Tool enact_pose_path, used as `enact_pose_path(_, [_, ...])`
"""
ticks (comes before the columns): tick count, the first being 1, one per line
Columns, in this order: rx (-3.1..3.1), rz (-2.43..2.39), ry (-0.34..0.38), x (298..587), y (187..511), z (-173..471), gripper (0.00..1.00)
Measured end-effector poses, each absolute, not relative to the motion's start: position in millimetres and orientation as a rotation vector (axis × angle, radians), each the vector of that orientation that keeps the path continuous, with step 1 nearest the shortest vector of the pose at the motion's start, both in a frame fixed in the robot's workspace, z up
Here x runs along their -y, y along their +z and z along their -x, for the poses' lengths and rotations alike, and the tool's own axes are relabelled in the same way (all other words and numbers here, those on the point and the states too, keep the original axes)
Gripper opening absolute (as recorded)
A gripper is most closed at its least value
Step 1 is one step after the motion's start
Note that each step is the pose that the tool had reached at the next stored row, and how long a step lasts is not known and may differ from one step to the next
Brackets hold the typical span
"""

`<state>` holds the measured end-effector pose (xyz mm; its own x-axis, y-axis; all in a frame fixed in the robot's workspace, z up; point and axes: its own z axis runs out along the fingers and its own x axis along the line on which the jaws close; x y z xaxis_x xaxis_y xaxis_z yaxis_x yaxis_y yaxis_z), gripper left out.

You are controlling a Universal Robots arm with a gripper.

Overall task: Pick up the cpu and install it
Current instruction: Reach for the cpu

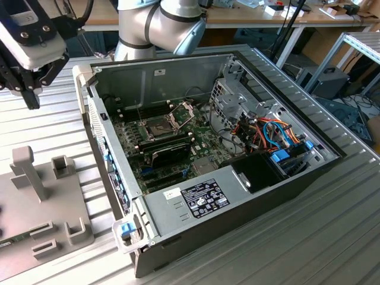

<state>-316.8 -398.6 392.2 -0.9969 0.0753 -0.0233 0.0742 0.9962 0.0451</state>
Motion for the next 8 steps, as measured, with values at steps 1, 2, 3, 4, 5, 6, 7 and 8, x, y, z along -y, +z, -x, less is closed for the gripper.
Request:
enact_pose_path(1, [-3.114,-0.117,0.069,399,392,321,0.11])
enact_pose_path(2, [-3.114,-0.117,0.069,399,392,323,0.11])
enact_pose_path(3, [-3.114,-0.117,0.069,399,392,327,0.11])
enact_pose_path(4, [-3.114,-0.117,0.069,398,392,331,0.11])
enact_pose_path(5, [-3.114,-0.117,0.069,398,392,334,0.11])
enact_pose_path(6, [-3.114,-0.117,0.069,398,392,336,0.11])
enact_pose_path(7, [-3.114,-0.117,0.069,398,392,339,0.11])
enact_pose_path(8, [-3.114,-0.117,0.069,398,392,341,0.11])
